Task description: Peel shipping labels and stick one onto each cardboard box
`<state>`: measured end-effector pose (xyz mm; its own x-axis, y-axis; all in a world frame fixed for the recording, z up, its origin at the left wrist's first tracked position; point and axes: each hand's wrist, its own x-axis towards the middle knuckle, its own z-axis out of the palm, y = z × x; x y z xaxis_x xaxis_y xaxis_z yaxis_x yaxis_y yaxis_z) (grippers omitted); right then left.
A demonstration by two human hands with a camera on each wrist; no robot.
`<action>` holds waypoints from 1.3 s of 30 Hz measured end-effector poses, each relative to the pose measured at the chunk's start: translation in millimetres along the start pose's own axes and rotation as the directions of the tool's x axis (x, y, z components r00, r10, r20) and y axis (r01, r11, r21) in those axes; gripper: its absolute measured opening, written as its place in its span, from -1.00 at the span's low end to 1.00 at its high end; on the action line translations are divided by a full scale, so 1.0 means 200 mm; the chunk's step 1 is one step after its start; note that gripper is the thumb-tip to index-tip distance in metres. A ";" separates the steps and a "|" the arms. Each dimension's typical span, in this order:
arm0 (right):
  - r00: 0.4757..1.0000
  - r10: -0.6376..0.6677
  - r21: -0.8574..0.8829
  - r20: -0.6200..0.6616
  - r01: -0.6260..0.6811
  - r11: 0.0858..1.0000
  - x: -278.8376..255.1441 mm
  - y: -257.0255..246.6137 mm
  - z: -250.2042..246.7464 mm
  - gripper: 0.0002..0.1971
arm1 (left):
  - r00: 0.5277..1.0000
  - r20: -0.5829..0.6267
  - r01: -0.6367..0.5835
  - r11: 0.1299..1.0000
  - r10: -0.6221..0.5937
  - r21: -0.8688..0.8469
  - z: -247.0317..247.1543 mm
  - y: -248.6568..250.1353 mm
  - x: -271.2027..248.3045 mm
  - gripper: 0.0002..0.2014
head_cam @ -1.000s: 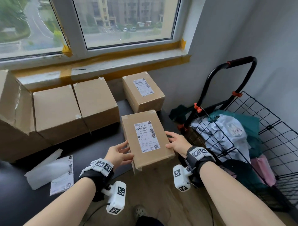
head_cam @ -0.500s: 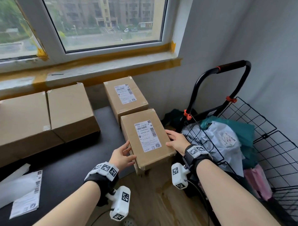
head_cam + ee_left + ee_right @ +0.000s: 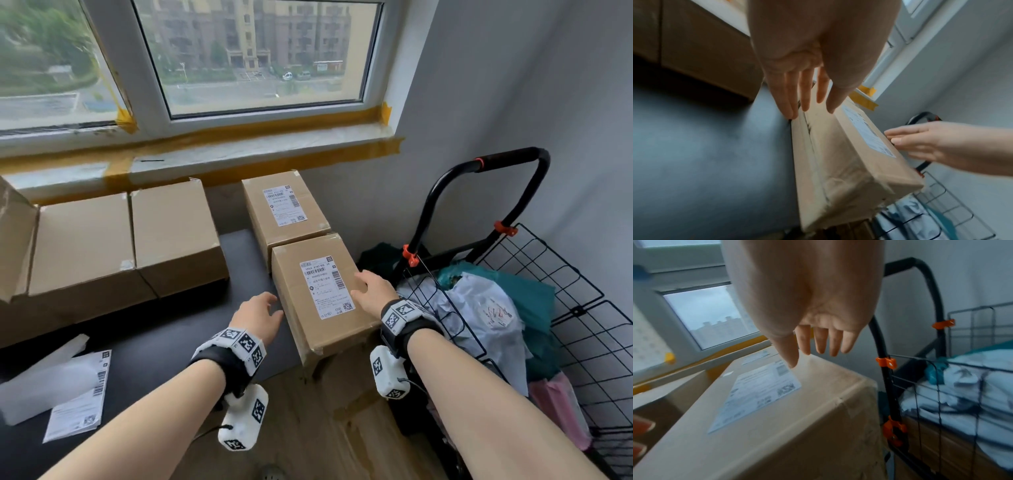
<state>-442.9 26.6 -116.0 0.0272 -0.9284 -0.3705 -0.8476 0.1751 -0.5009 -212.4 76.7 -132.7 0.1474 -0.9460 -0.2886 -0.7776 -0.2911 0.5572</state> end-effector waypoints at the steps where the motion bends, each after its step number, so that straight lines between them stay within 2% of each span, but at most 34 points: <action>1: 1.000 -0.022 -0.053 0.002 0.022 0.998 -0.01 -0.05 0.00 -0.51 | 1.000 0.006 -0.024 0.996 0.024 0.082 -0.05 -0.01 0.00 -0.62; 4: 0.996 -0.090 -0.172 0.012 0.091 0.981 -0.02 -0.22 0.02 -0.61 | 0.994 0.018 -0.106 0.942 0.106 0.319 -0.21 -0.07 0.00 -0.67; 7: 0.987 -0.159 -0.250 0.033 0.163 0.955 -0.02 -0.42 0.07 -0.64 | 0.992 0.013 -0.119 0.873 0.128 0.473 -0.37 -0.17 0.00 -0.72; 12: 0.950 -0.300 -0.317 0.088 0.313 0.895 -0.04 -0.77 0.25 -0.69 | 0.995 -0.008 -0.077 0.833 0.097 0.548 -0.60 -0.40 -0.04 -0.74; 16: 0.913 -0.366 -0.367 0.182 0.409 0.836 -0.09 -1.01 0.46 -0.63 | 0.998 -0.030 -0.029 0.819 0.056 0.573 -0.73 -0.62 -0.14 -0.74; 22: 0.836 -0.420 -0.375 0.354 0.538 0.755 -0.24 -1.33 0.85 -0.62 | 0.993 -0.061 0.118 0.834 -0.101 0.538 -0.85 -1.02 -0.32 -0.75; 28: 0.781 -0.416 -0.358 0.465 0.596 0.719 -0.36 -1.48 1.24 -0.64 | 0.968 -0.035 0.236 0.865 -0.247 0.443 -0.87 -1.42 -0.48 -0.67; 32: 0.761 -0.393 -0.348 0.517 0.606 0.716 -0.42 -1.49 1.47 -0.66 | 0.965 0.024 0.232 0.888 -0.262 0.397 -0.81 -1.61 -0.56 -0.69; 39: 0.732 -0.456 -0.293 0.507 0.644 0.707 -0.46 -1.42 1.75 -0.57 | 0.971 0.146 0.151 0.961 -0.188 0.231 -0.61 -1.84 -0.57 -0.50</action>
<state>-19.6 176.0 -213.4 0.6751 -0.5931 -0.4387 -0.7369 -0.5697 -0.3639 132.0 274.2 -210.6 0.1998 -0.8433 -0.4989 -0.8664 -0.3899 0.3120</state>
